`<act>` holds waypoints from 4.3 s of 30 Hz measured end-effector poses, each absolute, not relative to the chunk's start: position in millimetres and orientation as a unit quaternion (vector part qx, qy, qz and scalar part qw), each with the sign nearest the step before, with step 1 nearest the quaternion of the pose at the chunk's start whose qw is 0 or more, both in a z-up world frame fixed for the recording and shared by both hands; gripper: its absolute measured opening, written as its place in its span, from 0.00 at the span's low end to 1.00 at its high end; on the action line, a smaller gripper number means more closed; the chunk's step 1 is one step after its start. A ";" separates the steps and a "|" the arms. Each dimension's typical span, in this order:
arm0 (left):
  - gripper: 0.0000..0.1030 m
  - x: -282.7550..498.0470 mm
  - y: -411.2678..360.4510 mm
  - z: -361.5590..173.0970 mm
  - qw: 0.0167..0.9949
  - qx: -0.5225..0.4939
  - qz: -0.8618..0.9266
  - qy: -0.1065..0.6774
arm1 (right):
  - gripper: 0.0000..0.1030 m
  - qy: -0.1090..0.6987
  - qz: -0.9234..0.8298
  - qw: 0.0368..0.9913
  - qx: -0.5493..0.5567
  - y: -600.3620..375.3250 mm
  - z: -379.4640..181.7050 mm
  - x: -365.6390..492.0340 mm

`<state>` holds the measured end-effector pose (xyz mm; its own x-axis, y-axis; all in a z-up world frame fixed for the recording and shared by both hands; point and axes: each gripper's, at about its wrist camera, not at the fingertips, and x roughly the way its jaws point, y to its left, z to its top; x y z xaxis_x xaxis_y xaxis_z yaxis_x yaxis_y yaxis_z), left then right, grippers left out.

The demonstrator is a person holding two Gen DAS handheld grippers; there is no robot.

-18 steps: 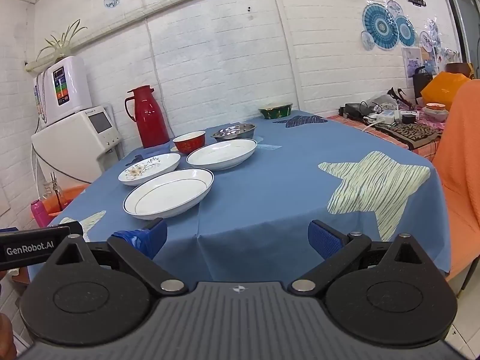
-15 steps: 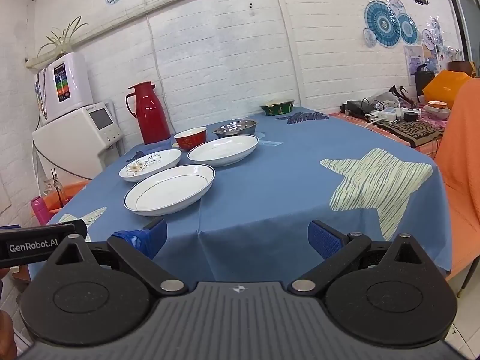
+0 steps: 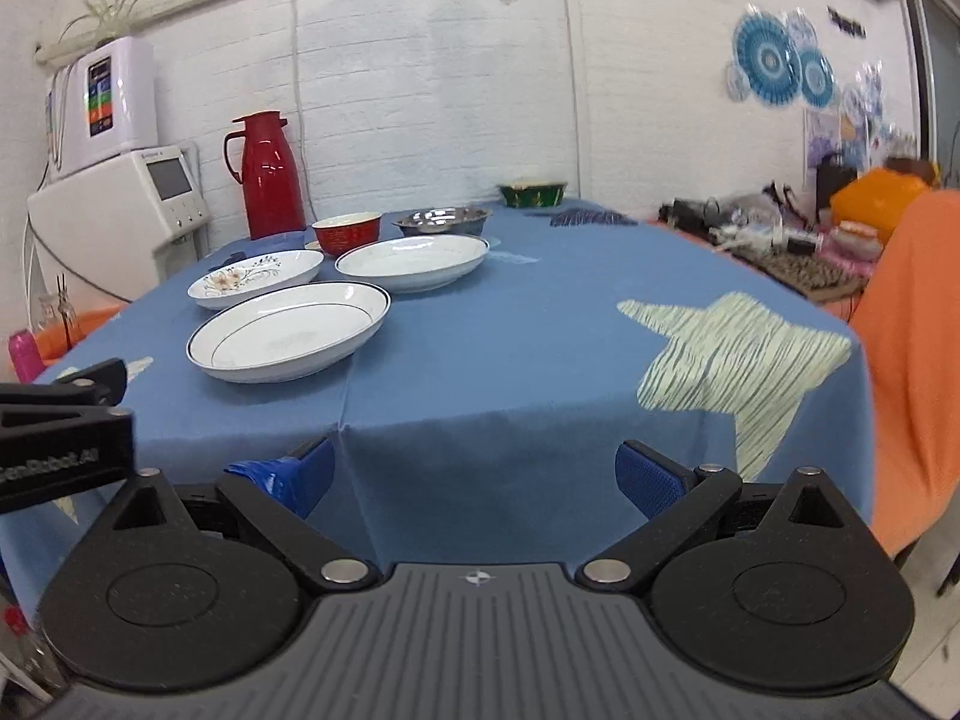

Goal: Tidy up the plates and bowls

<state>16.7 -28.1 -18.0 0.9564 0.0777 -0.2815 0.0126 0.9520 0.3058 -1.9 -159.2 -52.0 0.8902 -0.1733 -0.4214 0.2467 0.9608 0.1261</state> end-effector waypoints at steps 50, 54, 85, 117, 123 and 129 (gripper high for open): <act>0.98 166.4 53.5 7.7 0.966 0.008 0.028 0.258 | 0.86 0.269 -0.061 0.956 0.095 -156.7 -2.8 146.3; 0.98 187.0 44.5 -4.7 0.958 0.014 0.006 0.286 | 0.86 0.291 -0.067 0.950 0.088 -158.9 -12.8 163.0; 0.97 284.8 14.6 -55.1 0.918 0.010 -0.075 0.389 | 0.85 0.335 -0.039 0.940 0.048 -143.9 -58.0 229.9; 0.29 273.2 61.1 -29.9 0.918 -0.002 -0.104 0.382 | 0.51 0.322 0.129 0.937 0.028 -81.3 -38.8 216.6; 0.29 269.3 114.5 -29.5 0.924 -0.015 -0.043 0.378 | 0.51 0.315 0.178 0.932 0.022 -32.8 -41.8 237.7; 0.29 277.3 124.3 -44.4 0.919 -0.028 -0.037 0.391 | 0.53 0.334 0.183 0.924 0.004 -24.3 -49.2 244.4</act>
<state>277.3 124.3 -44.4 0.6917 -0.0900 -0.7166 0.0469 0.9957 -0.0797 244.4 -24.3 -49.2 0.7092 0.3417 -0.6167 -0.3367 0.9326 0.1296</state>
